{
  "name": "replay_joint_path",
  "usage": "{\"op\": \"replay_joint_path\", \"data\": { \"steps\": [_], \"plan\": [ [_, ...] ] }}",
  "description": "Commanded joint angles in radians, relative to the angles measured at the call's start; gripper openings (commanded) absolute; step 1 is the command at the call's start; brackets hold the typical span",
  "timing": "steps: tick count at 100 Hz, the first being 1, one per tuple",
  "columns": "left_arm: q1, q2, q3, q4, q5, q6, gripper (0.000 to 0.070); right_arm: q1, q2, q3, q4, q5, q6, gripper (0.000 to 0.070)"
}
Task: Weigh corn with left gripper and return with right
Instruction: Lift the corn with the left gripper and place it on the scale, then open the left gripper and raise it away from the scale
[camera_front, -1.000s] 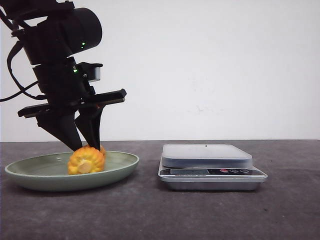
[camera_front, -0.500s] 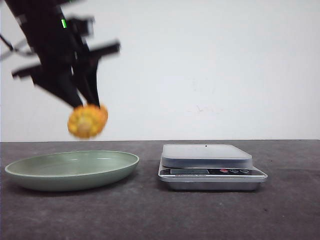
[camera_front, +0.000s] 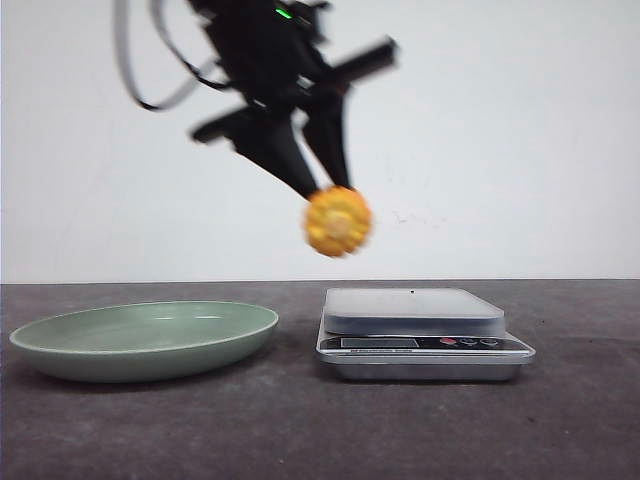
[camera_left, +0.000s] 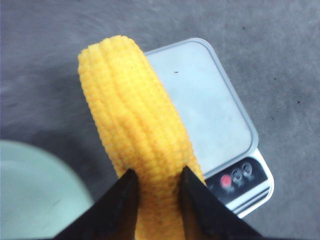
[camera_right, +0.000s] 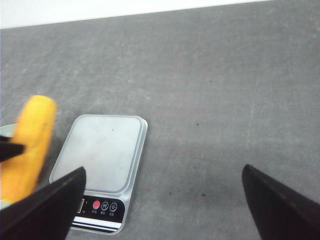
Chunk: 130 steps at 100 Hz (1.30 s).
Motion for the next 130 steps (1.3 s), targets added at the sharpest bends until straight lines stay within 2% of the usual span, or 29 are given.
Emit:
{"op": "replay_joint_path", "data": {
  "steps": [1,21,53,57,64,66,70,99,120,130],
  "plan": [
    [-0.017,0.064,0.082,0.012,-0.003,-0.021,0.0013,0.003,0.0,0.015,0.0,0.0,-0.007,0.063],
    [-0.046,0.212,0.227,-0.009,-0.003,-0.042,0.0012,0.003,0.0,0.015,-0.004,0.0,-0.007,0.063],
    [-0.057,0.301,0.24,-0.056,0.0,-0.063,0.0026,0.003,-0.002,0.015,-0.016,-0.001,-0.007,0.0631],
    [-0.057,0.301,0.24,-0.054,0.001,-0.064,0.0107,0.003,-0.002,0.015,-0.021,-0.001,-0.007,0.0631],
    [-0.06,0.301,0.24,-0.052,0.001,-0.063,0.0428,0.003,-0.001,0.015,-0.029,0.0,-0.007,0.0631],
    [-0.061,0.301,0.24,-0.05,0.0,-0.063,0.0499,0.003,-0.001,0.015,-0.03,0.0,-0.007,0.0631],
    [-0.062,0.3,0.24,-0.05,0.0,-0.064,0.0564,0.003,-0.001,0.015,-0.031,0.0,-0.007,0.0631],
    [-0.064,0.227,0.291,-0.104,-0.013,-0.008,0.0555,0.003,-0.001,0.015,-0.038,-0.001,-0.008,0.0631],
    [-0.027,-0.037,0.305,-0.151,-0.154,0.093,0.055,0.003,0.0,0.015,-0.047,-0.001,-0.01,0.0631],
    [0.008,-0.204,0.305,-0.197,-0.243,0.124,0.0472,0.017,0.002,0.015,-0.048,-0.001,-0.016,0.0631]
  ]
}}
